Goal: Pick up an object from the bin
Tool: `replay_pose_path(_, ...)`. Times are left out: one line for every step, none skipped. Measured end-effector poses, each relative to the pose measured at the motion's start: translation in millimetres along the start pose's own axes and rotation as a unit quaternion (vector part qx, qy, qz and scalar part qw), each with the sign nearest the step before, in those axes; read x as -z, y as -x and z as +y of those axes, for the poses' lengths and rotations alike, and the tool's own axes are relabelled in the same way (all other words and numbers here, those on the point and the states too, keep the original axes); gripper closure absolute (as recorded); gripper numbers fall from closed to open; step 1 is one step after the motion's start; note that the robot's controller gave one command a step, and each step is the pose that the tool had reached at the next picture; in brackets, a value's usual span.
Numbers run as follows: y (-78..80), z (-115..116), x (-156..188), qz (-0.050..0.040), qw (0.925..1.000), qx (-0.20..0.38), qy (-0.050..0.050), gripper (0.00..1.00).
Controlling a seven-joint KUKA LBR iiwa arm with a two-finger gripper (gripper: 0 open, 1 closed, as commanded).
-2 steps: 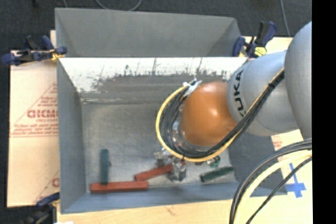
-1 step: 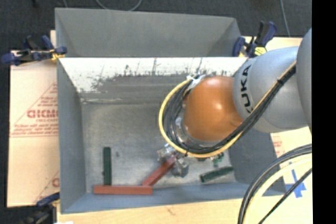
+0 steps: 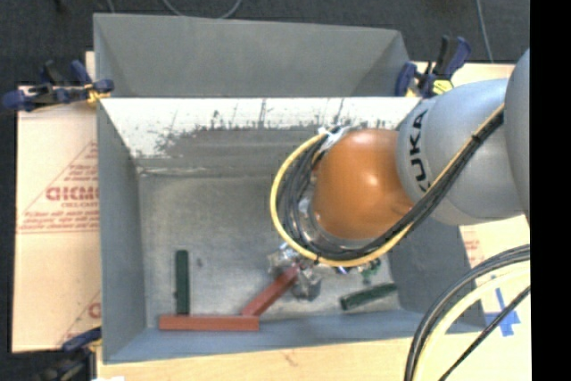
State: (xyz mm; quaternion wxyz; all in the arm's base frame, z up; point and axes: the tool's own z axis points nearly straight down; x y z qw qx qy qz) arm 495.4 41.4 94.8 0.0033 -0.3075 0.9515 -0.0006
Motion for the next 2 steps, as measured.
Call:
replay_pose_path(0.6,-1.8,12.6,-0.0004,1.0,-0.003,-0.001,1.0)
replay_pose_path(1.3,-3.5,22.8,-0.0009,1.0,-0.007,-0.001,1.0)
